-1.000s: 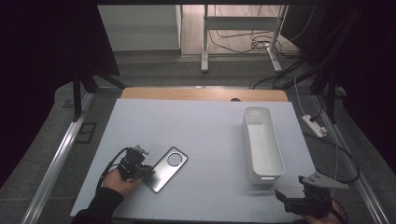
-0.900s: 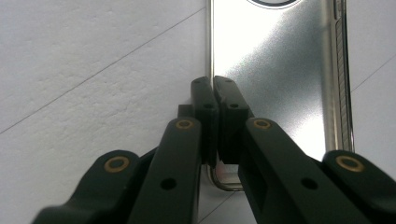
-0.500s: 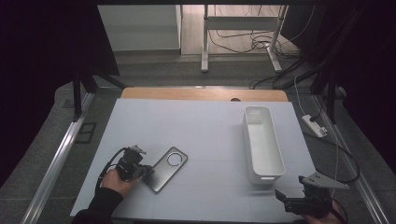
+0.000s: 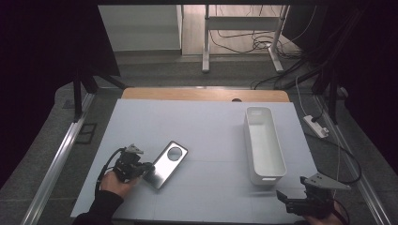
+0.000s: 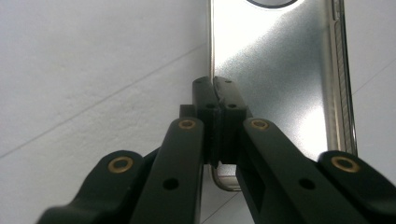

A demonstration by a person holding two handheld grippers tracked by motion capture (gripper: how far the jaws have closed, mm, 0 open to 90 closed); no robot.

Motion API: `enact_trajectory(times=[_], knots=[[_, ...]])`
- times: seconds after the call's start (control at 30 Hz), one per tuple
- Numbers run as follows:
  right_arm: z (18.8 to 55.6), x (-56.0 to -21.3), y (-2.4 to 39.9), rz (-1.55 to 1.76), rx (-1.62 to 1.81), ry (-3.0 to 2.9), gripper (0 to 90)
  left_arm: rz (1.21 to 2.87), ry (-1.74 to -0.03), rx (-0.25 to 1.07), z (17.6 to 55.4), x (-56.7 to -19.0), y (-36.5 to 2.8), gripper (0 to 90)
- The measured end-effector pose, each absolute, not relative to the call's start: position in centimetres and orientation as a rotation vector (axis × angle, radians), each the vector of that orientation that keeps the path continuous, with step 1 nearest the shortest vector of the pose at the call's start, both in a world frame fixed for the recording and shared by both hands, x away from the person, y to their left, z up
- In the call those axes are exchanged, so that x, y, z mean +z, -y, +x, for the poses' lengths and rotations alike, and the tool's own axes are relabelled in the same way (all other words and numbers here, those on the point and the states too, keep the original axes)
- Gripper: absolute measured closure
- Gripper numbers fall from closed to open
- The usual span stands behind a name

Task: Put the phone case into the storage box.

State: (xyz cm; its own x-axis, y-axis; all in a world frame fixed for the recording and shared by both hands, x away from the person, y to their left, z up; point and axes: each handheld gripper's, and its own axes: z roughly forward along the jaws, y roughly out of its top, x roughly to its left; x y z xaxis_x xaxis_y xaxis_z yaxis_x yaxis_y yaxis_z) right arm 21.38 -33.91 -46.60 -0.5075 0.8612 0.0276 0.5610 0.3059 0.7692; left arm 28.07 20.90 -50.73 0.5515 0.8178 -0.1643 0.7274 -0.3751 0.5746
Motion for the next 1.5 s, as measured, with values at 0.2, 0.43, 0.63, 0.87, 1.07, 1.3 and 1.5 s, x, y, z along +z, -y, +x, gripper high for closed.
enact_trajectory(times=[0.2,0.43,0.63,0.87,1.07,1.3,1.5], knots=[[21.4,-46.6,33.9,1.267,1.051,-2.189,0.0,2.149,-1.212,0.240,27.4,-50.2,-20.8,89.4],[21.4,-46.6,34.0,1.262,1.064,-2.189,0.0,2.078,-1.162,0.311,26.3,-49.1,-20.6,89.4],[21.4,-46.5,34.0,1.262,1.072,-2.192,0.0,2.038,-1.143,0.329,25.7,-48.6,-20.4,89.4],[21.5,-46.5,34.1,1.272,1.078,-2.198,0.0,2.006,-1.121,0.341,24.8,-48.2,-20.1,89.4],[21.5,-46.4,34.3,1.266,1.063,-2.194,0.0,1.984,-1.110,0.358,23.8,-47.9,-19.9,89.4],[21.4,-45.1,33.9,1.216,1.080,-2.189,0.0,1.969,-1.092,0.354,23.3,-47.7,-19.7,89.4],[21.9,-44.2,33.8,1.206,1.142,-2.189,0.0,1.982,-1.083,0.367,23.3,-47.5,-19.4,89.4]])
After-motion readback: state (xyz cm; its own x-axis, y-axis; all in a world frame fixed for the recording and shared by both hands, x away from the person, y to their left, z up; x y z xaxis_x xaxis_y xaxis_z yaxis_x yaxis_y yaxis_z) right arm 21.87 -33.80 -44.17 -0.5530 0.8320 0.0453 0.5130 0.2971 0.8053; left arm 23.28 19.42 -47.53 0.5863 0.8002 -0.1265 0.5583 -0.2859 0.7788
